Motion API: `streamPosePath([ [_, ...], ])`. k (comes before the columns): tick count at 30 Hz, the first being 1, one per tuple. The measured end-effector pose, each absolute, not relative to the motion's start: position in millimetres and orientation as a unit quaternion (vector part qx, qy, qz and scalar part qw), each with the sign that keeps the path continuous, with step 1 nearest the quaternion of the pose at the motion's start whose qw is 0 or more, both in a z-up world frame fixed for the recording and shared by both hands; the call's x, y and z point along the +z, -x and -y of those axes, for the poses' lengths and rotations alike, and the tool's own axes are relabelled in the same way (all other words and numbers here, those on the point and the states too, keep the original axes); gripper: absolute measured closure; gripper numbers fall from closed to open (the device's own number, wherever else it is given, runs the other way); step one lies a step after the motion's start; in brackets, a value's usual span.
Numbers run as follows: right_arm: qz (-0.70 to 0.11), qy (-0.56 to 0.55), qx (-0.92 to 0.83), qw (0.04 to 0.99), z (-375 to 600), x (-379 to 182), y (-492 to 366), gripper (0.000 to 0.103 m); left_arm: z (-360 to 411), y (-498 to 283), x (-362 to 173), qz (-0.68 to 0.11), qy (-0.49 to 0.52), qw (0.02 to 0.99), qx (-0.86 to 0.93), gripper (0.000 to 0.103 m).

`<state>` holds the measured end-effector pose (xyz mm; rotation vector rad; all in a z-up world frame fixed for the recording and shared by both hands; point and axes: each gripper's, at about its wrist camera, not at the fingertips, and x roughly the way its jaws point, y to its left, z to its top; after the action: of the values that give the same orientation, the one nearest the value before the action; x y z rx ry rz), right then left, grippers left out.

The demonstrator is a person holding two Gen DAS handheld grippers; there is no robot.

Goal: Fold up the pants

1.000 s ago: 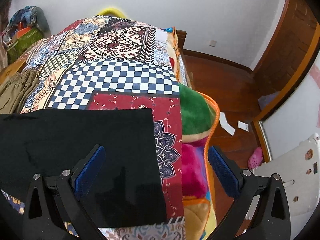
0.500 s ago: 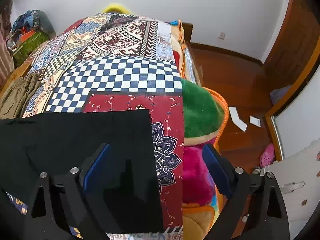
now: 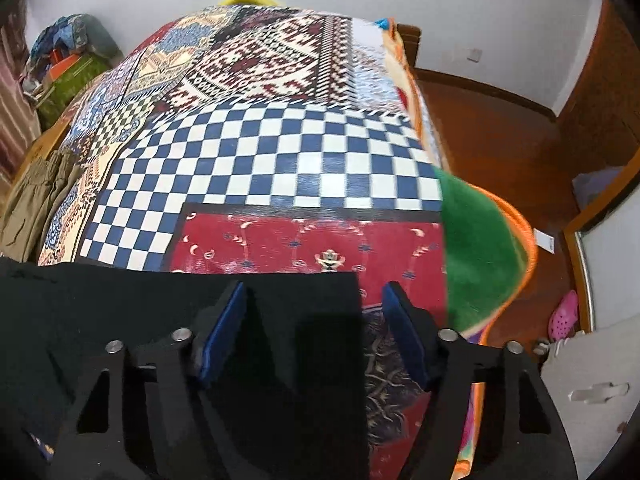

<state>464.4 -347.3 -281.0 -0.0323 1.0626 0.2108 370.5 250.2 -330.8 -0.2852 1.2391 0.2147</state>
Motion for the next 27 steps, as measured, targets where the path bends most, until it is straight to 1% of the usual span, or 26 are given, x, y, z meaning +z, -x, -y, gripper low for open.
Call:
streamPosePath([
  [1, -0.505, 0.019, 0.099, 0.857, 347, -281, -464, 0.041, -249, -370, -329, -0.575, 0.125, 0.803, 0.099, 0.027],
  [2, -0.502, 0.023, 0.098, 0.859, 346, -280, -464, 0.045, -248, -369, -328, -0.571, 0.117, 0.807, 0.099, 0.031],
  [4, -0.499, 0.025, 0.103, 0.86, 343, -278, -465, 0.053, -248, -369, -327, -0.568, 0.116, 0.809, 0.098, 0.035],
  [6, -0.497, 0.032, 0.1, 0.861, 340, -276, -465, 0.057, -247, -368, -325, -0.565, 0.116, 0.811, 0.098, 0.039],
  [8, -0.497, 0.035, 0.107, 0.86, 336, -275, -466, 0.068, -246, -369, -323, -0.565, 0.11, 0.812, 0.097, 0.041],
  [9, -0.497, 0.037, 0.109, 0.86, 335, -274, -466, 0.071, -246, -369, -323, -0.566, 0.108, 0.812, 0.097, 0.042],
  [10, -0.496, 0.041, 0.111, 0.86, 332, -273, -464, 0.077, -247, -370, -322, -0.566, 0.107, 0.812, 0.097, 0.043],
  [15, -0.481, 0.073, 0.105, 0.868, 319, -268, -458, 0.079, -244, -366, -313, -0.557, 0.099, 0.818, 0.1, 0.052],
  [22, -0.466, 0.08, 0.112, 0.874, 319, -257, -449, 0.08, -234, -354, -302, -0.55, 0.071, 0.825, 0.114, 0.052],
  [24, -0.466, 0.077, 0.112, 0.874, 319, -256, -449, 0.08, -231, -352, -300, -0.545, 0.065, 0.828, 0.113, 0.056],
  [27, -0.467, 0.07, 0.109, 0.875, 322, -257, -448, 0.08, -228, -353, -301, -0.547, 0.058, 0.828, 0.111, 0.059],
])
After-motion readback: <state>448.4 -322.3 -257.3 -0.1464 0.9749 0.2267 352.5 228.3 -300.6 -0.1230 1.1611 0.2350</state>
